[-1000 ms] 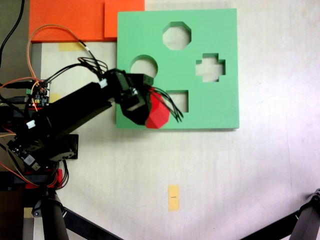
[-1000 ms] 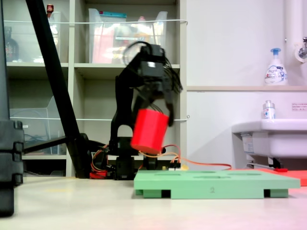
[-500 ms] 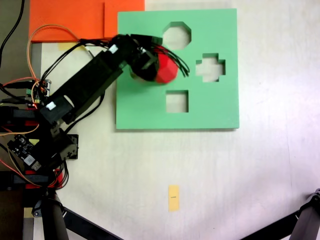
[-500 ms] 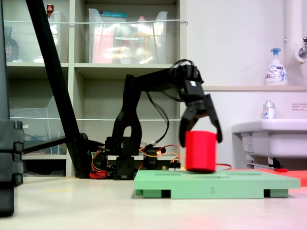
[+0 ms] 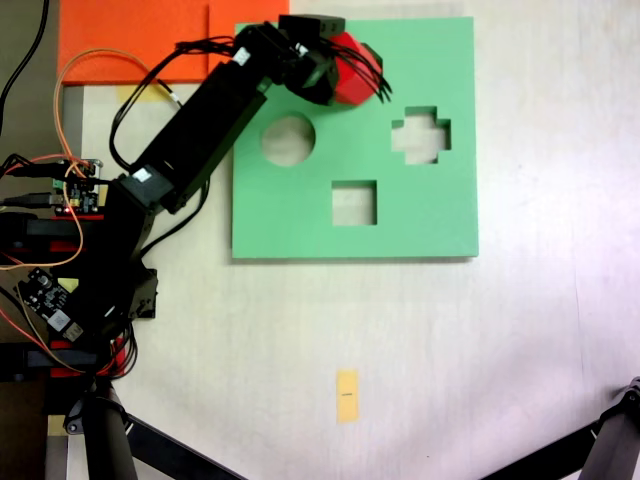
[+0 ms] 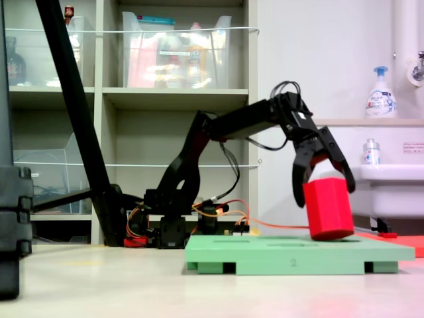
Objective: Put the octagonal pillar block into the corresponding hole
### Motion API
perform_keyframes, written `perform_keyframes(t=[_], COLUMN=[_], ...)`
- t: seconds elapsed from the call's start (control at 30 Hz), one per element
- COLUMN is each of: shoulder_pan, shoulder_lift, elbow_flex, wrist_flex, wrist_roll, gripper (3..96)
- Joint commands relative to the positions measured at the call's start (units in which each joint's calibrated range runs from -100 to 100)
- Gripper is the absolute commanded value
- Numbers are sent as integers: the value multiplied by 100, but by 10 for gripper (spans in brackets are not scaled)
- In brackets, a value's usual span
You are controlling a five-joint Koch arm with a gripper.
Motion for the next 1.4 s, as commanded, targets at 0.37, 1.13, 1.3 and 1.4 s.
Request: perform_keyframes(t=[0.37, 1.13, 1.3, 1.4], shoulder_pan=[93, 181, 190, 200], shoulder_lift=[626, 542, 263, 95], elbow_flex=[620, 640, 640, 640], wrist_flex=[536, 247, 122, 26], wrist_roll=[54, -908, -830, -825], gripper=[389, 391, 391, 389])
